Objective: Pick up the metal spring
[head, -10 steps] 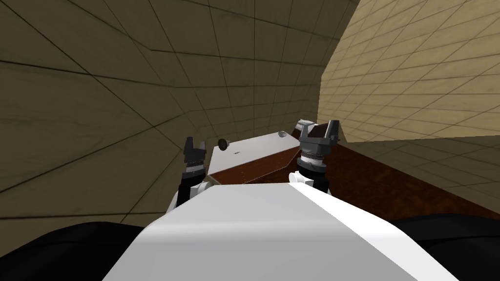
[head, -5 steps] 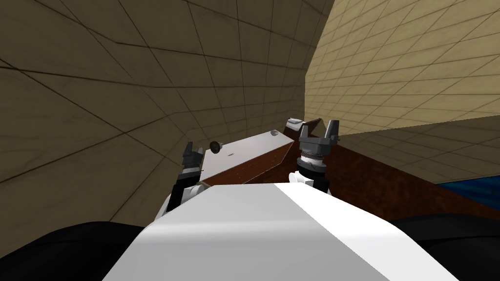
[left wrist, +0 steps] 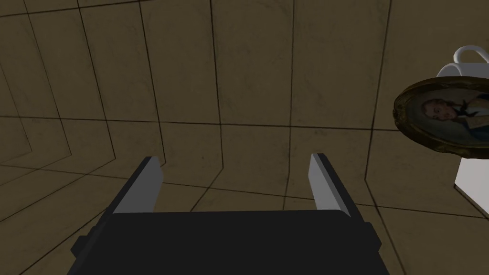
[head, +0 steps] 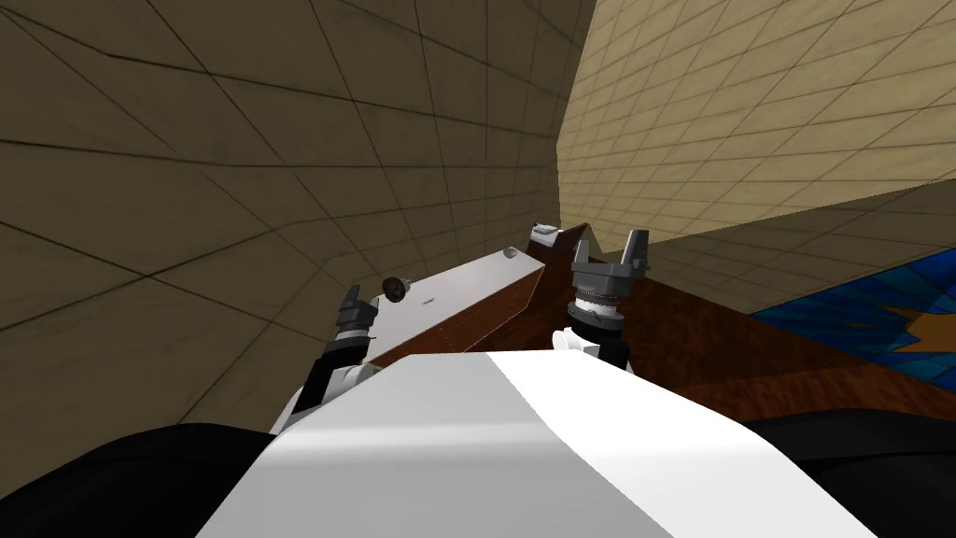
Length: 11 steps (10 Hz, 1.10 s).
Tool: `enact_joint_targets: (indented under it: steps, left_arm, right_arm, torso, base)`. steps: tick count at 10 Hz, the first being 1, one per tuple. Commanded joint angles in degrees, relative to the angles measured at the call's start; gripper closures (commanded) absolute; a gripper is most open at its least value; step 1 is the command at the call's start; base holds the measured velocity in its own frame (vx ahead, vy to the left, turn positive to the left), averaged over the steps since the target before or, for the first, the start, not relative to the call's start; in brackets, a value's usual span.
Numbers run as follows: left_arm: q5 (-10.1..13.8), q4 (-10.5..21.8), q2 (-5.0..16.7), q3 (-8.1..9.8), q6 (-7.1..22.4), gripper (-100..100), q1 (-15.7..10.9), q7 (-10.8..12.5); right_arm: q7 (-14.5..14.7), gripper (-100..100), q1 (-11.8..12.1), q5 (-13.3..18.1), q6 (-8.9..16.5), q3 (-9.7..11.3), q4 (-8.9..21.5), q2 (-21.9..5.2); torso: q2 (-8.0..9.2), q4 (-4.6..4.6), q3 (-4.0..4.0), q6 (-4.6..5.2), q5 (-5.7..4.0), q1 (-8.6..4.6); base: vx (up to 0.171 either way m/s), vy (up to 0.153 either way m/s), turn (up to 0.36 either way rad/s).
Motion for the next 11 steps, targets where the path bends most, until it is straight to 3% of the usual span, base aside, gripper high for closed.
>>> enact_joint_targets:
  steps: [1,2,4,5,7,9,11]
  left_arm:
    - [2.86,1.91,1.47,2.11,2.86,-100,0.43,0.73]
    - [3.10,1.91,1.47,2.11,3.68,-100,0.43,0.73]
    - [7.08,4.92,3.66,4.89,7.59,-100,1.82,1.81]
    - [8.06,5.37,3.66,4.89,8.81,-100,1.82,1.81]
    - [11.96,8.58,5.90,7.17,12.84,-100,3.35,3.02]
    - [15.35,11.07,7.05,8.09,15.75,-100,4.17,3.68]
    - [15.92,11.07,7.05,8.09,16.79,-100,4.17,3.68]
  right_arm:
    - [0.00,0,0.00,0.00,0.00,0.00,0.00,0.00]
    - [0.00,0,-0.01,0.00,0.00,0.00,0.00,0.00]
    - [0.00,0,-0.01,0.00,0.00,0.00,0.00,0.00]
    - [0.00,0,-0.01,0.00,0.00,0.00,0.00,0.00]
    - [0.00,0,0.00,0.00,0.00,0.00,0.00,0.00]
    - [0.00,0,0.01,0.00,0.00,-0.01,0.00,0.00]
    - [0.00,0,0.01,0.00,0.00,-0.01,0.00,0.00]
  torso:
    - [0.00,0.00,0.00,0.00,0.00,0.00]
    - [-0.03,-0.01,-0.02,0.04,0.00,-0.02]
    - [-0.02,0.00,-0.01,0.03,0.00,0.00]
    - [-0.05,-0.01,-0.03,0.04,0.00,-0.02]
    - [-0.06,-0.01,-0.04,0.03,0.01,0.03]
    - [-0.08,-0.02,-0.05,-0.04,0.01,0.04]
    - [-0.06,-0.01,-0.03,-0.02,0.01,0.04]
  base:
    - [0.015,-0.041,-0.263]
    - [0.011,-0.027,-0.102]
    - [0.017,-0.043,-0.330]
    - [0.017,-0.023,-0.131]
    - [0.029,-0.037,-0.361]
    - [0.030,-0.023,-0.155]
    - [0.016,-0.012,-0.061]
